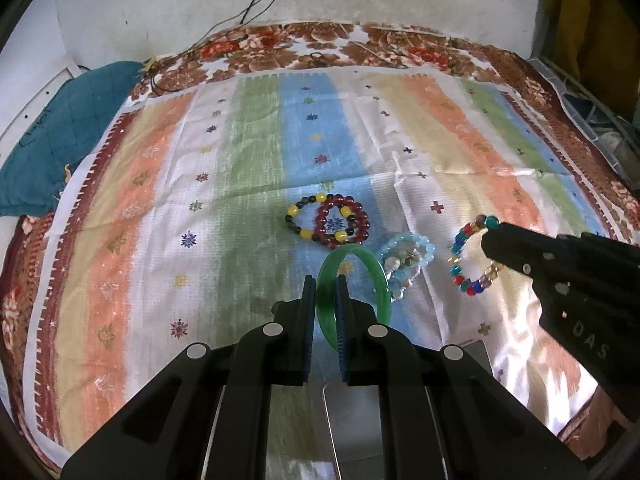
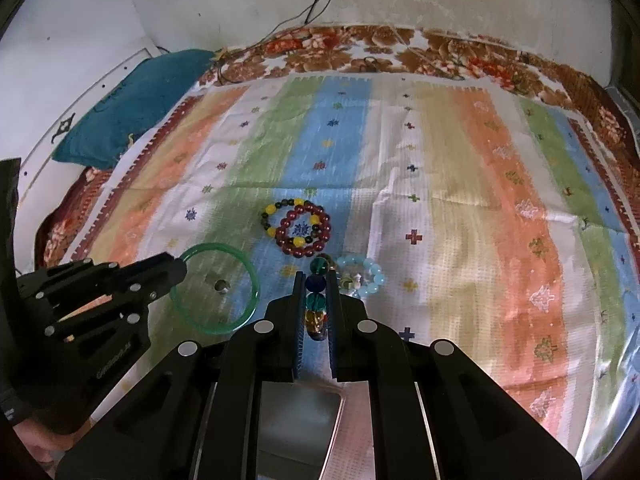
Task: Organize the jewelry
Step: 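Carry bangle and bracelet over the silver tin and open both tools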
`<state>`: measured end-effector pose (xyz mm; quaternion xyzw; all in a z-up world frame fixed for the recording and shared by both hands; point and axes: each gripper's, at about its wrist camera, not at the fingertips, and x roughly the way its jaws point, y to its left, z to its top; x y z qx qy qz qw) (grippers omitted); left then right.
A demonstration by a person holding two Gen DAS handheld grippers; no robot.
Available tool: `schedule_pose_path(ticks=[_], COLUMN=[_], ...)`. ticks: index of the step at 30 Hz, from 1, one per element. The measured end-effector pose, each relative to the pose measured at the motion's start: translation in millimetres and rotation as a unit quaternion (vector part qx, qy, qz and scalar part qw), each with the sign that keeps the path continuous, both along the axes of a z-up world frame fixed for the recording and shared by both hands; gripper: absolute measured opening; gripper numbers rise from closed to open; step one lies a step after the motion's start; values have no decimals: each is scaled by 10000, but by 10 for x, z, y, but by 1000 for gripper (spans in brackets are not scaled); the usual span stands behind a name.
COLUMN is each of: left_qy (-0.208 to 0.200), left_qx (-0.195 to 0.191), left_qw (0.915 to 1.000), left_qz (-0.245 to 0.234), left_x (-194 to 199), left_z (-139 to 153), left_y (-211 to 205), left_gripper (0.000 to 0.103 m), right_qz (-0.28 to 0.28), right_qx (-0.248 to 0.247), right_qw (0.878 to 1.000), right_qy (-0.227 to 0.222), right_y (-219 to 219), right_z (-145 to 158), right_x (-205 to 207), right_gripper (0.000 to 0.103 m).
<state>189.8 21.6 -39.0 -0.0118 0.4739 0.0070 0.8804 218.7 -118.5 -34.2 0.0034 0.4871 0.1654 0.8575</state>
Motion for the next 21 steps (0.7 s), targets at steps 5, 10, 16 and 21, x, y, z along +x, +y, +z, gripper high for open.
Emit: schedule_pose_path(ticks=[5,10,16,21], left_qy=[-130,-246,-315,-345], left_qx=[-100,-147,-161,-163], left_qw=[9999,9996,9993,9992], left_qz=[42,5,-83,-152], left_x=[-121,-280,-444,-596], left_z=[72,134,162,165], left_y=[15,-22,-105,-148], left_gripper=[9,9,9,9], right_qz=[26,108,130,239], right_qx=[17,21,100,138], right_qw=[9999,9997,9991,9988], right_qy=[-109,-206,-396,-393], right_y=[-26,-14,-30,-28], right_z=[61,129,232,235], right_x=[-91,-227,-429,-620], right_gripper=[10,10,10,10])
